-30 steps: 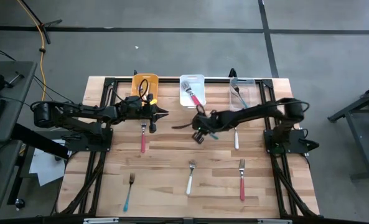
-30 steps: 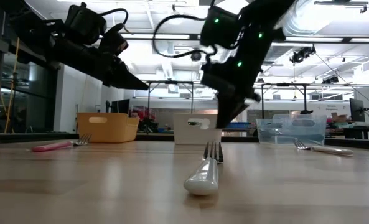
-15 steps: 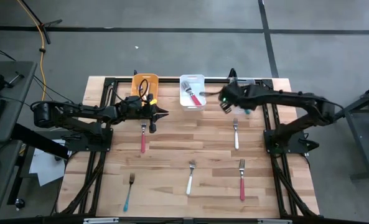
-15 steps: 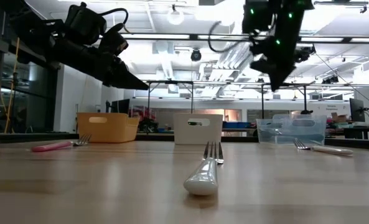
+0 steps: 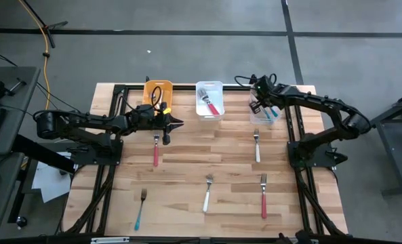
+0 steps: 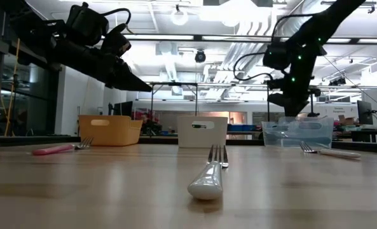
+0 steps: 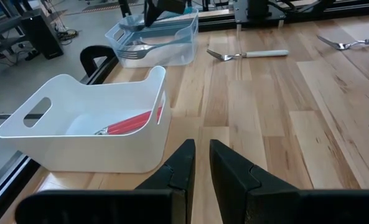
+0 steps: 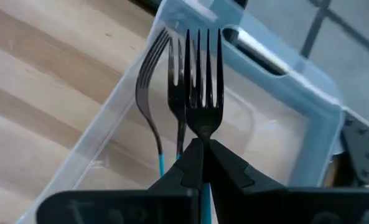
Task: Sort silverware by color (type)
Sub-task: Put the top blue fork into the transparent bin, then put the top pink fork into the white bin
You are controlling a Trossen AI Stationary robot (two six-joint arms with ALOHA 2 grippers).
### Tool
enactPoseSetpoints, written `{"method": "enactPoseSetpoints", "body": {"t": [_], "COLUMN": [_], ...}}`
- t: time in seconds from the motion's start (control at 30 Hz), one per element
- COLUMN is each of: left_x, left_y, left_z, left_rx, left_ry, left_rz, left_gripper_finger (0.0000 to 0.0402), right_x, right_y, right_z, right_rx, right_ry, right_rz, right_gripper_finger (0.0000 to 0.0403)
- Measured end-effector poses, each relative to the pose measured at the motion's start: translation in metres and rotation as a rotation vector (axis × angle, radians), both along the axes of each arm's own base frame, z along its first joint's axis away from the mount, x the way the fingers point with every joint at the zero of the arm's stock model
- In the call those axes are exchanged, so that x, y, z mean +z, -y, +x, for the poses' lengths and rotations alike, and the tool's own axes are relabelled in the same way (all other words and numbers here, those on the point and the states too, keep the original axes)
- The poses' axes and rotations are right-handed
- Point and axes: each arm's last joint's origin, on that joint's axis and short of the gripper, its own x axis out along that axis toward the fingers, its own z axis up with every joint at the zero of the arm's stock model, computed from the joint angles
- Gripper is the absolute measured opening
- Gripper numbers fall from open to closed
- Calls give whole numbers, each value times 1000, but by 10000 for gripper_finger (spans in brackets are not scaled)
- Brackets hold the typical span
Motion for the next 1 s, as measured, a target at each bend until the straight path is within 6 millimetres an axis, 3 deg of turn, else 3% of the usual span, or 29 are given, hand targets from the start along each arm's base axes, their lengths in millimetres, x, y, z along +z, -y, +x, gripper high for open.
{"method": "enactPoseSetpoints", "body": {"t": [0.4, 0.7, 0.83, 1.0], "left_x": [0, 0, -1, -3], "left_y": [0, 0, 0, 0], "left_z": [0, 0, 0, -1], "left_rx": [-1, -1, 0, 0], "left_ry": [3, 1, -10, -31], "left_rz": [2, 1, -3, -12], "left_gripper_finger": [39, 39, 39, 39], "right_x": [-18, 24, 39, 44], "right_y": [-3, 0, -16, -54], "right_z": [-7, 13, 31, 52], "right_rx": [34, 67, 150, 270], "right_ry": [52, 79, 75, 128], "right_rz": [57, 37, 50, 37], "right_gripper_finger": [36, 109, 117, 65]}}
